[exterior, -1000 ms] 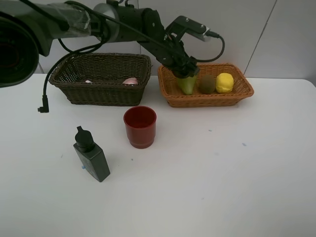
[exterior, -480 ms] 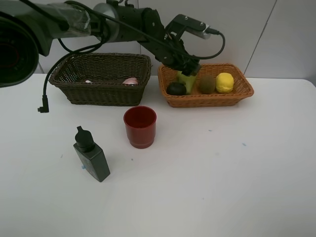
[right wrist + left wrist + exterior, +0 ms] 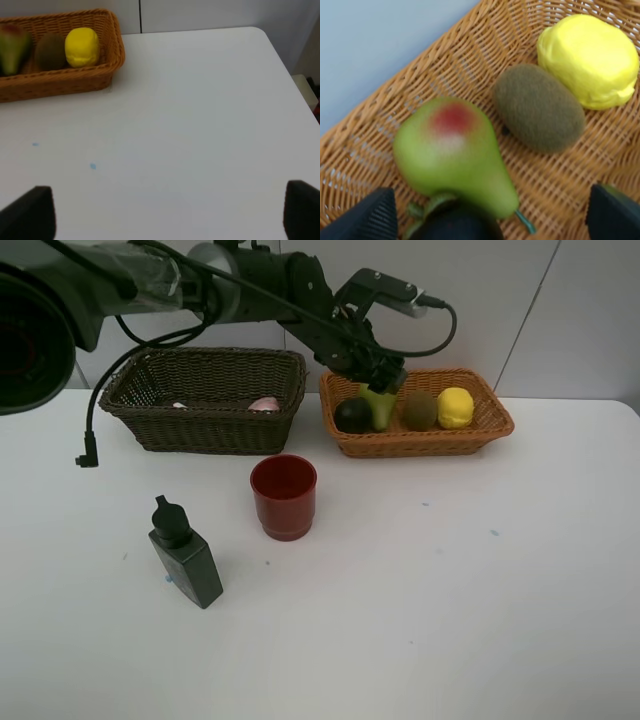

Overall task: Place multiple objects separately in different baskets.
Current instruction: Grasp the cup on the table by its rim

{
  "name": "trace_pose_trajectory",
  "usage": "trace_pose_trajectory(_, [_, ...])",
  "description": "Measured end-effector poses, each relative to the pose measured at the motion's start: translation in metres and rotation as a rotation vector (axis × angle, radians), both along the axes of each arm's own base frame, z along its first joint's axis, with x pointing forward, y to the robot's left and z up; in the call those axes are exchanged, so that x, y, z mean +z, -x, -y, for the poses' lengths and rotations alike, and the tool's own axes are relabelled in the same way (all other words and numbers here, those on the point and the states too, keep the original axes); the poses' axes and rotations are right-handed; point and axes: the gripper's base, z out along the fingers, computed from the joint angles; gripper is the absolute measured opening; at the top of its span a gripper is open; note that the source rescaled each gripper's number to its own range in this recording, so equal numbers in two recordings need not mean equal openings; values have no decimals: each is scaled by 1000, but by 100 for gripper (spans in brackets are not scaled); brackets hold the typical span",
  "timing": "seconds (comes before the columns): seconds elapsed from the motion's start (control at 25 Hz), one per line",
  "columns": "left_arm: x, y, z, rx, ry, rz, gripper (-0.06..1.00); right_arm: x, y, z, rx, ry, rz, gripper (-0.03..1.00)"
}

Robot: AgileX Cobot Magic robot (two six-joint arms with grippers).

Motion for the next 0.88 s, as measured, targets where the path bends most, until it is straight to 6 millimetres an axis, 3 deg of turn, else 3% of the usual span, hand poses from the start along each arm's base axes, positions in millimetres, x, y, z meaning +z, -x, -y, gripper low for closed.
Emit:
trace_pose_trajectory(0.28, [49, 20, -12, -57, -79, -58, 98, 0, 0, 0, 0, 0, 0, 100])
trace_pose_trajectory(0.32, [49, 20, -12, -57, -79, -58, 98, 0, 0, 0, 0, 0, 0, 100])
trace_pose_trajectory(0.36, [65, 28, -18, -73, -108, -78, 98, 0, 0, 0, 0, 0, 0, 100])
trace_pose_trajectory(0.52, [92, 44, -30, -81, -162, -136, 98, 0, 0, 0, 0, 0, 0, 100])
trace_pose_trajectory(0.64, [105, 56, -39, -67, -205, -213, 98, 0, 0, 0, 0, 0, 0, 100])
trace_pose_trajectory(0.88, [109, 70, -52, -45, -307, -341, 98, 0, 0, 0, 0, 0, 0, 100])
